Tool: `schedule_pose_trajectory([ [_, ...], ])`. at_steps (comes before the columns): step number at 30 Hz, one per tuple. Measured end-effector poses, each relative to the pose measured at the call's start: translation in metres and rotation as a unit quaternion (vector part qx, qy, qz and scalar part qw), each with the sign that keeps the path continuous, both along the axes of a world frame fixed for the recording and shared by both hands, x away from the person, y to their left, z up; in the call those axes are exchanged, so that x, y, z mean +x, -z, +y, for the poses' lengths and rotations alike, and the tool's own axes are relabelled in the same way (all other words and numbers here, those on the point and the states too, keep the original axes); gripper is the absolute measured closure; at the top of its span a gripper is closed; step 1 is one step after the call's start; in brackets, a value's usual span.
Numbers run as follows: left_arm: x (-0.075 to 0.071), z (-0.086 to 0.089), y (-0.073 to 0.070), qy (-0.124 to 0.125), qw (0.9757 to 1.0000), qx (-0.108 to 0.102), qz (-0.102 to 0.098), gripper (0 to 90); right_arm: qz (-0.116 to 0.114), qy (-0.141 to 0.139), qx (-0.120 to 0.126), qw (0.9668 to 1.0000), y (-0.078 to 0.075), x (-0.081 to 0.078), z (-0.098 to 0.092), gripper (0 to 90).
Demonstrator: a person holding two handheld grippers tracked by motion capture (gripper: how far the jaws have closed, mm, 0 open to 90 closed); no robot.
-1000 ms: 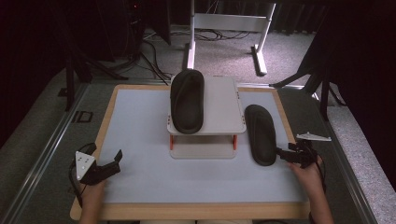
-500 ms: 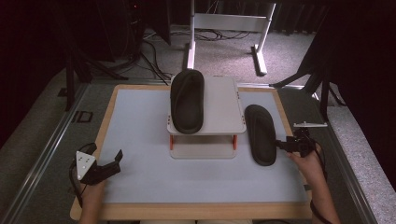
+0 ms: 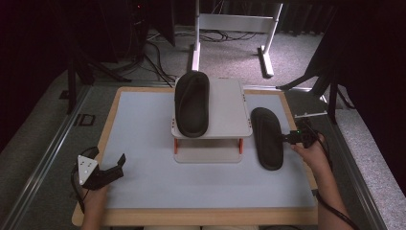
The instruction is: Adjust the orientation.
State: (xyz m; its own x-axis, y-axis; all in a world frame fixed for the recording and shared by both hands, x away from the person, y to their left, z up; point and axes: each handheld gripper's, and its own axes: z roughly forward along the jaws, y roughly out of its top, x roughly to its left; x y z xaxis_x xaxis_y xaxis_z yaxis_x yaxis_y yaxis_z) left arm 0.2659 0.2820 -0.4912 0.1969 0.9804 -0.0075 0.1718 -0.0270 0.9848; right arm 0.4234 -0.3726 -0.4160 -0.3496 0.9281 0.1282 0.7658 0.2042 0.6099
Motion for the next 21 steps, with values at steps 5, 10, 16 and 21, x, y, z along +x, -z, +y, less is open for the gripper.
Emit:
schedule_pose_trajectory([
  [5, 0.0, 0.0, 0.0, 0.001, 1.0, 0.001, 0.001, 1.4, 0.006, -0.002, -0.012, 0.9999, -0.005, 0.012, 0.003, 27.9],
  [10, 0.0, 0.0, 0.0, 0.001, 1.0, 0.001, 0.001, 1.4, 0.019, -0.008, -0.023, 0.9995, -0.007, 0.023, 0.008, 31.1],
  [16, 0.001, 0.0, 0.0, 0.002, 1.0, 0.001, 0.002, 1.5, 0.034, -0.01, -0.031, 0.9989, -0.008, 0.035, 0.015, 35.3],
  [21, 0.001, 0.0, 0.0, 0.002, 1.0, 0.0, 0.002, 1.5, 0.051, -0.017, -0.032, 0.998, -0.01, 0.045, 0.02, 46.6],
])
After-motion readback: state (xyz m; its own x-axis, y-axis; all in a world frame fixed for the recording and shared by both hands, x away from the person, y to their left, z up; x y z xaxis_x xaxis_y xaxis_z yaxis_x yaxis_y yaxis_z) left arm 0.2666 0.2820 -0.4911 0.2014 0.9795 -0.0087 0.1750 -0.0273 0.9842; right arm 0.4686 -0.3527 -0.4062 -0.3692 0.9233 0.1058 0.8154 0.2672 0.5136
